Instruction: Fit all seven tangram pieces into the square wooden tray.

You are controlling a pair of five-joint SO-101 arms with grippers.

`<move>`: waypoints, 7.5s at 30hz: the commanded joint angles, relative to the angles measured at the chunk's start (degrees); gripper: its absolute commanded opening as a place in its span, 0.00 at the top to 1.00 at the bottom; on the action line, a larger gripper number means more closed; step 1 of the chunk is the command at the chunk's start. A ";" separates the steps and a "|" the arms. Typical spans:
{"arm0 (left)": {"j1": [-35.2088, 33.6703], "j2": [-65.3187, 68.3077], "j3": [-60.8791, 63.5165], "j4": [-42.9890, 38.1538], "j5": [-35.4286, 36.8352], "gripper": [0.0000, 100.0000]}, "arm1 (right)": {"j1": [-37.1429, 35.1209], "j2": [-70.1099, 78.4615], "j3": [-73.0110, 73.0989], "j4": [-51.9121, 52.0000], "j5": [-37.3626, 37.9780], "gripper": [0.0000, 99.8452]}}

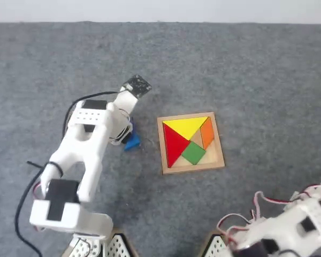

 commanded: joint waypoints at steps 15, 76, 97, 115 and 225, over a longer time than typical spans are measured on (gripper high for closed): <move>1.58 2.90 -6.64 -1.14 2.73 0.80 | -19.47 -56.13 22.68 1.45 4.22 0.91; 5.89 15.91 -36.44 21.98 1.85 0.99 | 2.24 -63.43 22.07 21.85 0.70 0.91; 34.64 16.62 -37.85 16.97 23.91 0.99 | 2.42 -63.43 22.07 21.85 0.70 0.91; 38.95 24.70 -39.69 11.34 40.26 0.99 | 2.15 -63.43 22.07 21.93 0.70 0.91; 0.00 -2.02 9.63 -3.78 -2.20 0.89 | 2.15 -63.34 22.07 21.93 0.70 0.91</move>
